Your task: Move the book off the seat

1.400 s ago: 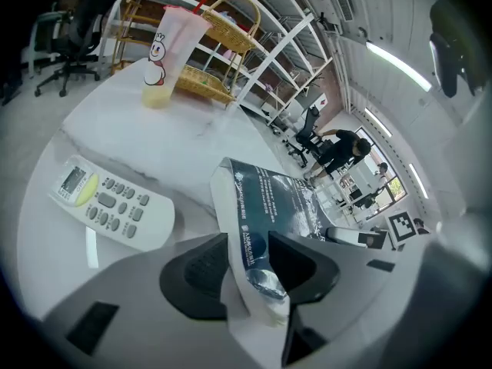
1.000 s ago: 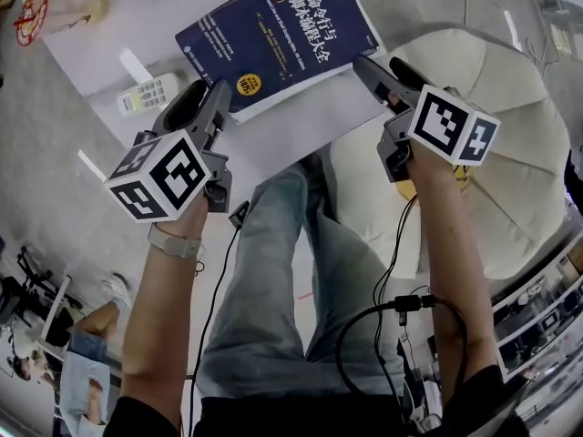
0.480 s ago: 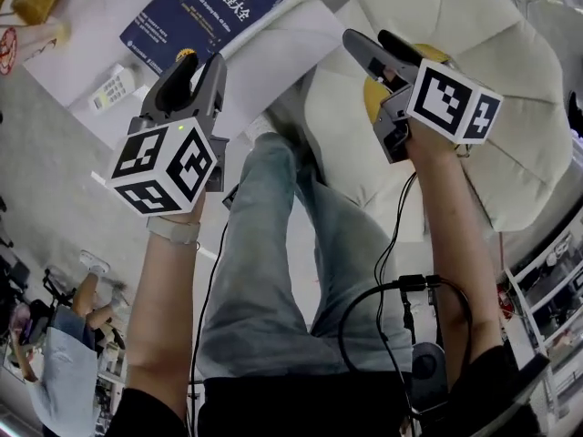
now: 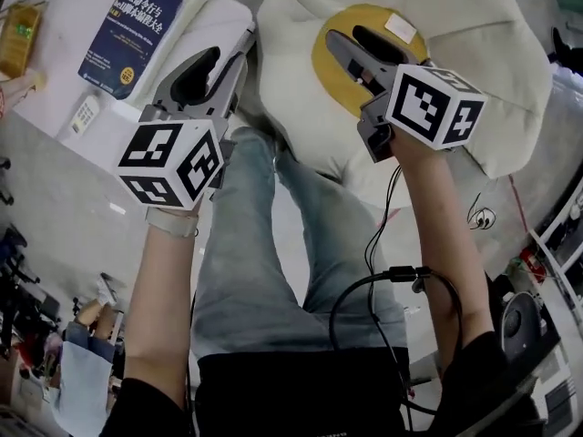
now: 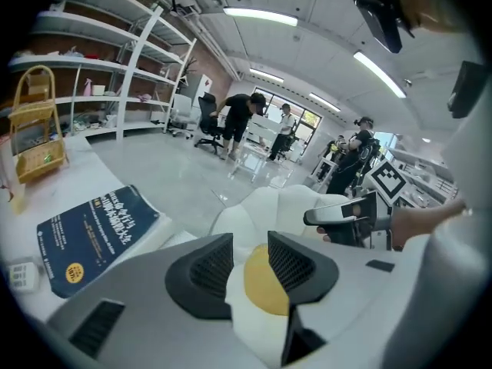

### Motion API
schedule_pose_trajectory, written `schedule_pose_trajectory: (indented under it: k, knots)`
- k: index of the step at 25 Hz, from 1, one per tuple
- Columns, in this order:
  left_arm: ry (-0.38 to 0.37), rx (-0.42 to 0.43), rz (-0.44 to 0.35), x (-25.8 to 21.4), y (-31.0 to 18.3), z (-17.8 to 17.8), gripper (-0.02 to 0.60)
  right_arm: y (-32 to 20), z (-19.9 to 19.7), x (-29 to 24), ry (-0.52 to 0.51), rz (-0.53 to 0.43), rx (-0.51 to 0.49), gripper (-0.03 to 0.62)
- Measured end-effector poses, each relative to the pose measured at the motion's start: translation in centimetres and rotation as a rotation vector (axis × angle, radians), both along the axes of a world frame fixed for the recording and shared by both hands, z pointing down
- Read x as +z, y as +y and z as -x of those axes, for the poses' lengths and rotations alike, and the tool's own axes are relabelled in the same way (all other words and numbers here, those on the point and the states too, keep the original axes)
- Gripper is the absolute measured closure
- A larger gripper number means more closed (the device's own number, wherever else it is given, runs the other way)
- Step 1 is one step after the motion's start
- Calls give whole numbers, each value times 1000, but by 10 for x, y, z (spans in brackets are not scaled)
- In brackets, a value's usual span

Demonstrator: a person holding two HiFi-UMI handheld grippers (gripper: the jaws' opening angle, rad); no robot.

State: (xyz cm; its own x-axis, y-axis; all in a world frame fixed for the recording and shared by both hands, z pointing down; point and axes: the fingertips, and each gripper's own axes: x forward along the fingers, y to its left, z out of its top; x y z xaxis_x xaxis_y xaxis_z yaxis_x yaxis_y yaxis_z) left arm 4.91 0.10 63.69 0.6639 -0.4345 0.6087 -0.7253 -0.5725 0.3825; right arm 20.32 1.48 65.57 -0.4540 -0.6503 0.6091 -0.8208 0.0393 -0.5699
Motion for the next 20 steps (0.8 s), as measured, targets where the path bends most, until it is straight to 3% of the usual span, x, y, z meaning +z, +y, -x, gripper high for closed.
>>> schedule_pose_trajectory:
  k: [9, 20]
  knots:
    - [46, 202, 40, -13, 59, -100, 436, 63, -74, -21, 17, -13, 143, 408]
    - [77, 565, 48, -43, 107, -194, 437, 123, -146, -62, 86, -71, 368, 507]
